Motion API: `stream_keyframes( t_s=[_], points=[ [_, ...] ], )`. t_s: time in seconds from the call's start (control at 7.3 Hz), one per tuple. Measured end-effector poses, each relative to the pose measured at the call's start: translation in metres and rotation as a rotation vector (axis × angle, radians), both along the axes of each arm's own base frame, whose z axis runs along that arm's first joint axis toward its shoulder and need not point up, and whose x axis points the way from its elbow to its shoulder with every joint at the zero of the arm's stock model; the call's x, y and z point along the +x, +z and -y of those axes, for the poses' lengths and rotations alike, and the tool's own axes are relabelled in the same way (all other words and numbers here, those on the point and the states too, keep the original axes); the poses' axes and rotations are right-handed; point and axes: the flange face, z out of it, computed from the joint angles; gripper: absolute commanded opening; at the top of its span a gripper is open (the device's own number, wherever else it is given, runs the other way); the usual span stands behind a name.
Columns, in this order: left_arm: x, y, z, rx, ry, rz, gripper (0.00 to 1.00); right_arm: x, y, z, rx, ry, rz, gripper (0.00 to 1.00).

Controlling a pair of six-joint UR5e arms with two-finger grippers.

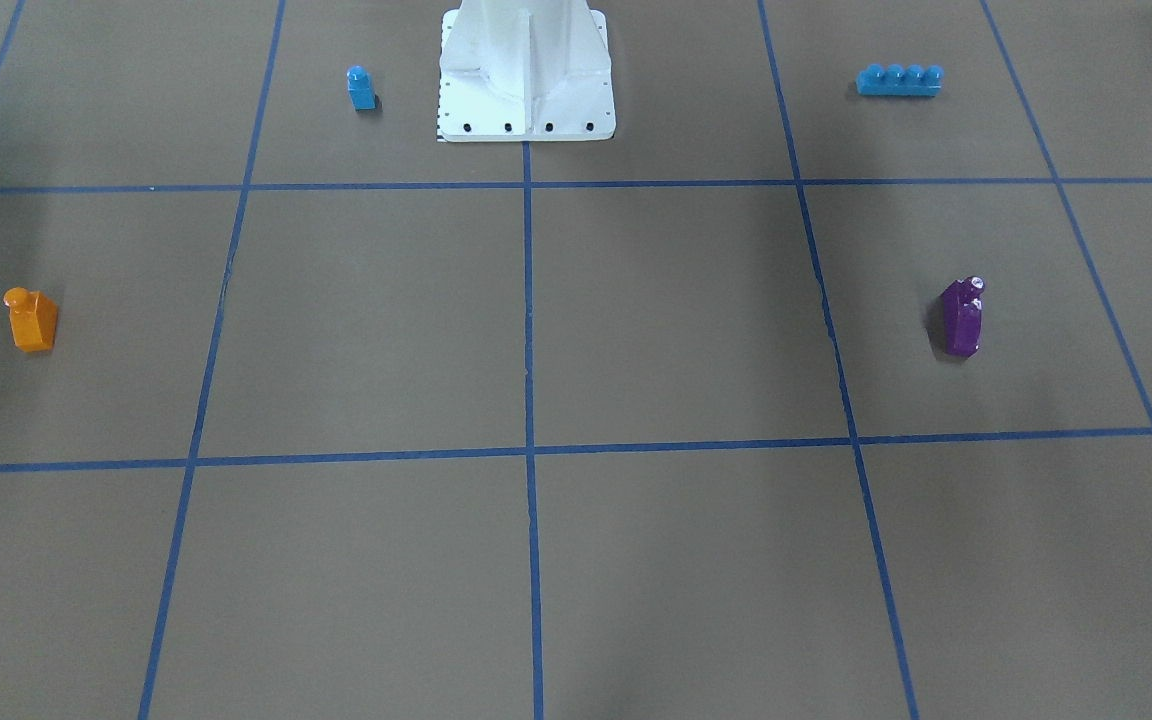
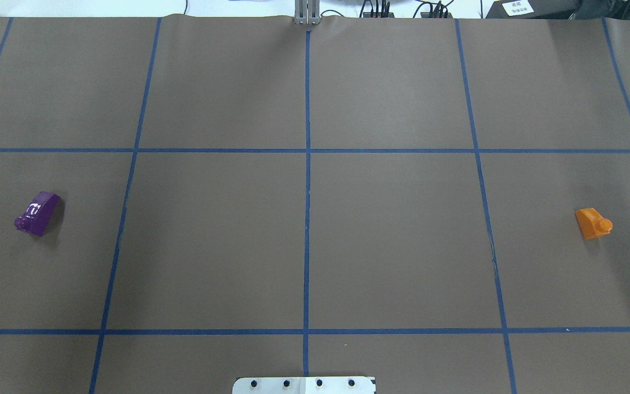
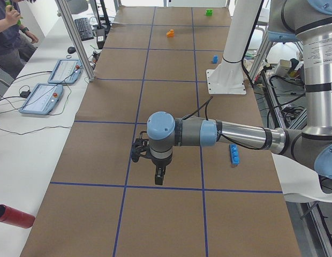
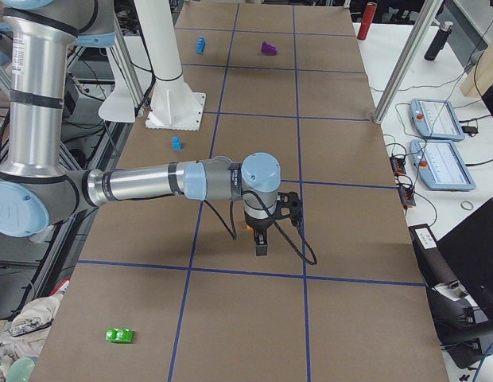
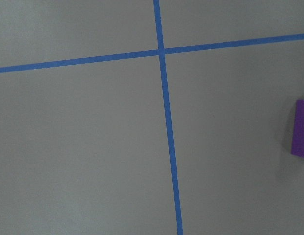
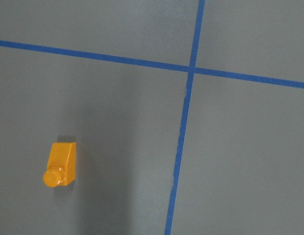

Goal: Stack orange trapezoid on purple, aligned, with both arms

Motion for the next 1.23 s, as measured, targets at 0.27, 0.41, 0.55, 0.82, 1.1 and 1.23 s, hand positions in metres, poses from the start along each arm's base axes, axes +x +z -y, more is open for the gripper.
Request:
stream_keyframes(
  t_s=[0.27,0.41,0.55,0.82,1.1,1.23],
  points=[
    [0.0,0.0,0.0,0.003,0.001,0.0,1.0,0.0,0.0,0.0,0.0,0.0,0.0,1.0],
    [0.0,-0.002,0.001,0.007,0.001,0.0,1.0,0.0,0.0,0.0,0.0,0.0,0.0,1.0],
    [0.0,-0.006,0.001,0.016,0.002,0.001,1.0,0.0,0.0,0.0,0.0,0.0,0.0,1.0],
    [0.0,-0.016,0.007,0.051,0.002,0.002,1.0,-0.002,-0.001,0.001,0.001,-0.003,0.0,1.0],
    [0.005,-0.024,0.025,0.114,0.008,-0.003,1.0,-0.004,-0.001,0.002,0.001,-0.007,0.0,1.0],
    [0.007,-0.022,0.03,0.127,0.013,-0.006,1.0,-0.005,-0.001,0.002,0.0,-0.01,0.0,1.0]
  ],
)
